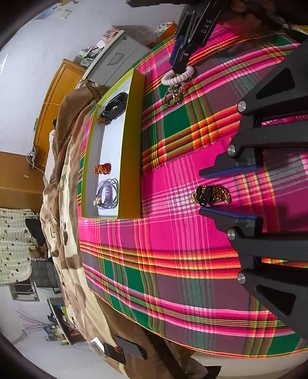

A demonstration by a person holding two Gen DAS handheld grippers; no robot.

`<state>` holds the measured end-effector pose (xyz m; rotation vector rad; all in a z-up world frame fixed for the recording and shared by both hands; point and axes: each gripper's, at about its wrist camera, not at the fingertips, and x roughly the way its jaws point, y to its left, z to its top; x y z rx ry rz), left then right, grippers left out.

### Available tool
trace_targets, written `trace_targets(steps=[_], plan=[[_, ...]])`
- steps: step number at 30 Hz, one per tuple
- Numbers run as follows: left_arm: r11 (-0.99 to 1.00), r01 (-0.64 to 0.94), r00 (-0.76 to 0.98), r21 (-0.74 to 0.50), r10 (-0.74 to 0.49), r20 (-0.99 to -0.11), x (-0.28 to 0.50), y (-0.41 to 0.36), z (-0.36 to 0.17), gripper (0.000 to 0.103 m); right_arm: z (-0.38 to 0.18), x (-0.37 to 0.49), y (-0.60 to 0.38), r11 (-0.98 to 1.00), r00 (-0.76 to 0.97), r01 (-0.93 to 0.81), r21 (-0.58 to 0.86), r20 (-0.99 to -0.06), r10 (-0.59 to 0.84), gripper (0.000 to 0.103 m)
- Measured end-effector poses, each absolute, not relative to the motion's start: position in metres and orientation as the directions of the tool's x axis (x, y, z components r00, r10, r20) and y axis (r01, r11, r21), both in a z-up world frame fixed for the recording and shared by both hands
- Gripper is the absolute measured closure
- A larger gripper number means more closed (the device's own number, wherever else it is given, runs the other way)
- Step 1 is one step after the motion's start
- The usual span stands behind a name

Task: Organize jewelry
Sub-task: 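Grasp the gold-and-black clip with the left tool while the right tool grasps the white coil hair tie, then lower the gold-and-black clip into the box with the left tool while the right tool releases the white coil there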

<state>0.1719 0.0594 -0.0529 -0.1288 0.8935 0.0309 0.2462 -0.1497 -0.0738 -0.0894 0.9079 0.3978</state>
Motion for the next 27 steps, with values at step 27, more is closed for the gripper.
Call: trace_targets(steps=[27], plan=[[0.989, 0.047, 0.713, -0.138, -0.130, -0.689, 0.140, 0.038, -0.025, 0.087, -0.048, 0.206, -0.168, 0.933, 0.622, -0.341, 0.117, -0.716, 0.317, 0.093]])
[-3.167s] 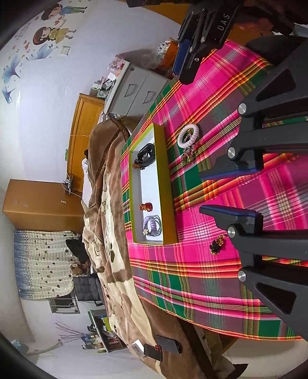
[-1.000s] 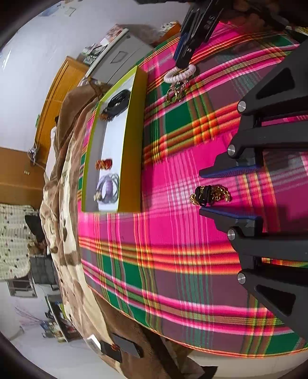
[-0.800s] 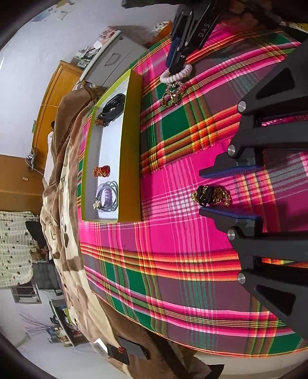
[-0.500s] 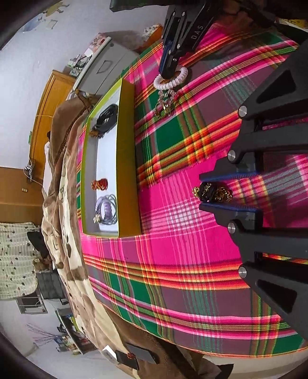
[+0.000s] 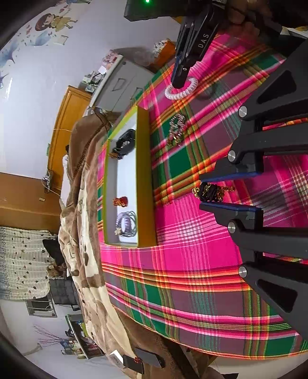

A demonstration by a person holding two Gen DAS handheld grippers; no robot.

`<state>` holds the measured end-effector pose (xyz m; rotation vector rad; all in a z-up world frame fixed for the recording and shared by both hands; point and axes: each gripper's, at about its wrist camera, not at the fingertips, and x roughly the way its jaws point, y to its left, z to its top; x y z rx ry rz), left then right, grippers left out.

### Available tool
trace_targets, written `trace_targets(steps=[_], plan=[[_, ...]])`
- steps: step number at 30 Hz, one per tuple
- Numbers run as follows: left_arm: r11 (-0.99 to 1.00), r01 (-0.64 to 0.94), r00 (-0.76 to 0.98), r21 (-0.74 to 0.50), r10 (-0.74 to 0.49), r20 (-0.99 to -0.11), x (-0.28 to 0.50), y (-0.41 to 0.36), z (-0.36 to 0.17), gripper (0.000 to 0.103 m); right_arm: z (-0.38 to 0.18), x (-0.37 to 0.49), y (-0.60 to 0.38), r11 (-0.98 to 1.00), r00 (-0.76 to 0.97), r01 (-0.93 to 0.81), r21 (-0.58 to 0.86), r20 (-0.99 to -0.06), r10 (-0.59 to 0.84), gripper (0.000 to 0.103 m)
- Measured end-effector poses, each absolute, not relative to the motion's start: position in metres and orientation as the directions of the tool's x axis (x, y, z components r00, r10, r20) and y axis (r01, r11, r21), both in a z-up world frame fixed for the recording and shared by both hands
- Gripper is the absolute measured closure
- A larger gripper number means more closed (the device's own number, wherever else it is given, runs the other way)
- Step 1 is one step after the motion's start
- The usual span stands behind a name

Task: Organize jewelry
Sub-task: 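Lower the gold-and-black clip into the box with the left tool while the right tool releases the white coil there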

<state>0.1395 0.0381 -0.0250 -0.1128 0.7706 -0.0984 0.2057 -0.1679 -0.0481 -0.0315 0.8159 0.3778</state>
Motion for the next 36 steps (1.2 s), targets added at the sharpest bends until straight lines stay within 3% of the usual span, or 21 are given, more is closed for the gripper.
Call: trace_targets(steps=[20, 36], plan=[[0.992, 0.079, 0.769, -0.101, -0.125, -0.627, 0.189, 0.044, 0.015, 0.087, -0.015, 0.235, -0.139, 0.914, 0.663, -0.396, 0.083, -0.663, 0.347, 0.093], [0.995, 0.078, 0.764, -0.064, -0.101, -0.637, 0.269, 0.058, 0.004, 0.087, -0.019, 0.306, -0.107, 0.910, 0.655, -0.411, 0.058, -0.675, 0.339, 0.093]])
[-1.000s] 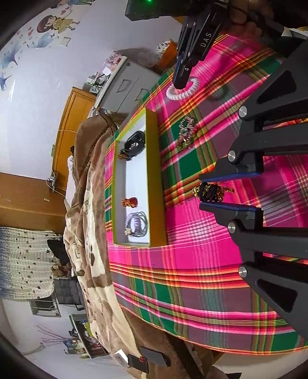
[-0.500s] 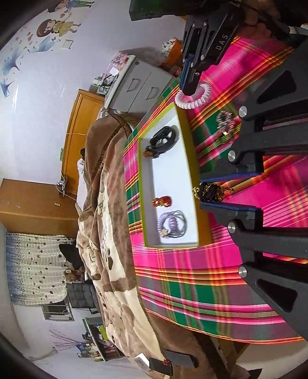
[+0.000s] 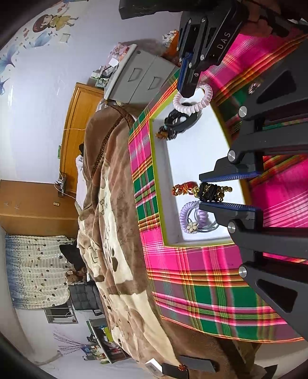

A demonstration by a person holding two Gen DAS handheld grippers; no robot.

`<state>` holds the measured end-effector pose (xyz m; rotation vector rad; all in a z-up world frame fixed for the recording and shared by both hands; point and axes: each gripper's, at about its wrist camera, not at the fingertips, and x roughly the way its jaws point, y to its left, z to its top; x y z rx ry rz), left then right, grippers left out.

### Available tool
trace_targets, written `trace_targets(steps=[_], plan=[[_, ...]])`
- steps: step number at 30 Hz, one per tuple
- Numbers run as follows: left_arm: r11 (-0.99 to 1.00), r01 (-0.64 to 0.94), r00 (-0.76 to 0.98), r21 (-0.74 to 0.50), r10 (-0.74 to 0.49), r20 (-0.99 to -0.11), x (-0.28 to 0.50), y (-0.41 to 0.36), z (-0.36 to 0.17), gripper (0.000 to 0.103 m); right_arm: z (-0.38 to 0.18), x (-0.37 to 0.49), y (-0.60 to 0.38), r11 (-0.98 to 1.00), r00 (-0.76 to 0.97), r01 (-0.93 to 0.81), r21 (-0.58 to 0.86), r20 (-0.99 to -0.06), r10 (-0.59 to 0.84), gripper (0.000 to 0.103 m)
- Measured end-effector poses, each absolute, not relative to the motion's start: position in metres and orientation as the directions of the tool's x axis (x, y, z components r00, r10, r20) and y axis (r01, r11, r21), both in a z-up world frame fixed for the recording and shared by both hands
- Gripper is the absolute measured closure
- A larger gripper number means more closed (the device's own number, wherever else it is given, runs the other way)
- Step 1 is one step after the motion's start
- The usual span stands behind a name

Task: Organize jewelry
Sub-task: 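Lower the gold-and-black clip into the box with the left tool while the right tool releases the white coil there, then withdraw both open tools from the box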

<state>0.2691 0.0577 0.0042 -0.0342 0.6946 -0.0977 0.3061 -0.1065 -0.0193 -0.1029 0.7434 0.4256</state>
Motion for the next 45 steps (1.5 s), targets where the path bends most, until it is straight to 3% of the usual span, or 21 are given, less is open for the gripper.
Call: trace_targets(steps=[21, 29, 36, 45], plan=[[0.997, 0.065, 0.662, -0.041, -0.074, -0.746, 0.316, 0.067, -0.047, 0.086, -0.065, 0.346, -0.075, 0.894, 0.568, -0.447, 0.019, -0.766, 0.301, 0.093], [0.997, 0.065, 0.654, -0.051, -0.081, -0.752, 0.320, 0.069, -0.050, 0.086, -0.066, 0.352, -0.074, 0.895, 0.551, -0.446, 0.021, -0.781, 0.293, 0.092], [0.996, 0.068, 0.660, -0.052, -0.084, -0.747, 0.317, 0.069, -0.048, 0.085, -0.060, 0.346, -0.076, 0.891, 0.559, -0.453, 0.025, -0.771, 0.306, 0.078], [0.996, 0.059, 0.711, -0.064, -0.087, -0.698, 0.293, 0.072, -0.027, 0.084, -0.039, 0.319, -0.088, 0.885, 0.594, -0.462, 0.049, -0.724, 0.350, 0.078]])
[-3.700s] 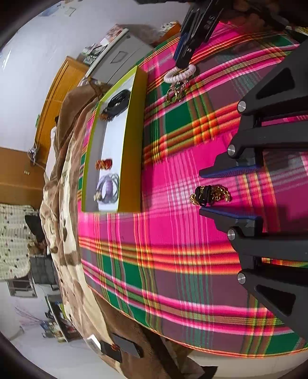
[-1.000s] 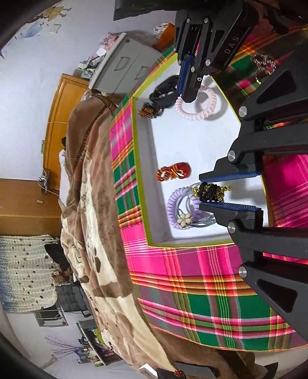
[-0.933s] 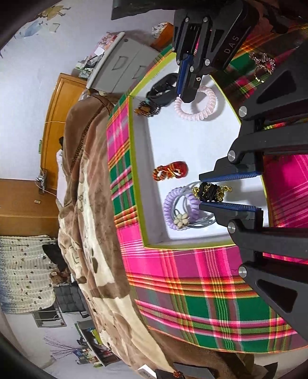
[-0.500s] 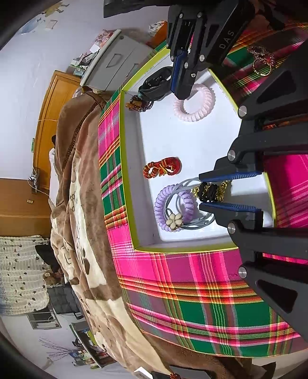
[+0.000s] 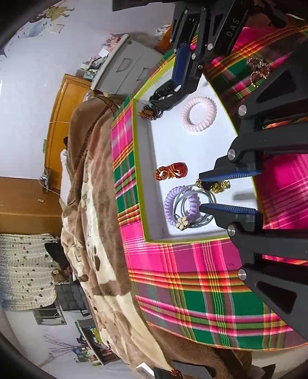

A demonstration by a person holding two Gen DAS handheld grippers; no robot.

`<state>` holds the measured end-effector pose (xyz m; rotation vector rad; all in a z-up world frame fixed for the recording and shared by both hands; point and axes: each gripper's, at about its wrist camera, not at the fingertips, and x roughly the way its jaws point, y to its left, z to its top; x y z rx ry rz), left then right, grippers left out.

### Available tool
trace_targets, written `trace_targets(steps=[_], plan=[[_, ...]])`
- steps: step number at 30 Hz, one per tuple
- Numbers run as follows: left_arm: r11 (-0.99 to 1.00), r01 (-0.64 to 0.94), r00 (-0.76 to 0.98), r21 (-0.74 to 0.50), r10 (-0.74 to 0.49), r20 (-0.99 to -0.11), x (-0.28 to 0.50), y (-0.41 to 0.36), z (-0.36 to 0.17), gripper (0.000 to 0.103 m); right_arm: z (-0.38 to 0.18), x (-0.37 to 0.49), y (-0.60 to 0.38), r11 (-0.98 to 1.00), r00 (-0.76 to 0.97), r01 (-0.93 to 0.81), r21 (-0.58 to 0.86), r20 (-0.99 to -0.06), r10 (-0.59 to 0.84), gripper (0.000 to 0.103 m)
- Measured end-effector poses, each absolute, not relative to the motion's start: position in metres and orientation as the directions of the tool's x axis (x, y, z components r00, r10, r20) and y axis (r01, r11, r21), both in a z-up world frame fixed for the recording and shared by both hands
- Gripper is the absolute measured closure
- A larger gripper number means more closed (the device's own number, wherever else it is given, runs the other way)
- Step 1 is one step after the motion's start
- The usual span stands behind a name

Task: Organize jewelry
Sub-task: 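Withdraw both open tools from the box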

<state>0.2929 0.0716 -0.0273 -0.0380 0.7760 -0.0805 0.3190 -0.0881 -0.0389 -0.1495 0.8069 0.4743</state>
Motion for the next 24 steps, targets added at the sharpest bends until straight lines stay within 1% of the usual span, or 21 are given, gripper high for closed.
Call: trace_targets(steps=[6, 12, 17, 24], plan=[[0.996, 0.042, 0.734, -0.080, -0.085, -0.674, 0.266, 0.071, -0.014, 0.084, -0.024, 0.293, -0.102, 0.885, 0.615, -0.459, 0.075, -0.693, 0.377, 0.077], [0.993, 0.028, 0.767, -0.115, -0.095, -0.635, 0.220, 0.067, -0.002, 0.084, -0.014, 0.252, -0.119, 0.880, 0.639, -0.466, 0.088, -0.655, 0.404, 0.077], [0.994, 0.022, 0.789, -0.104, -0.081, -0.609, 0.179, 0.056, 0.004, 0.084, -0.012, 0.218, -0.132, 0.878, 0.650, -0.468, 0.099, -0.634, 0.418, 0.077], [0.995, 0.032, 0.801, -0.093, -0.081, -0.593, 0.134, 0.042, 0.007, 0.084, -0.011, 0.180, -0.147, 0.881, 0.664, -0.461, 0.107, -0.617, 0.422, 0.076]])
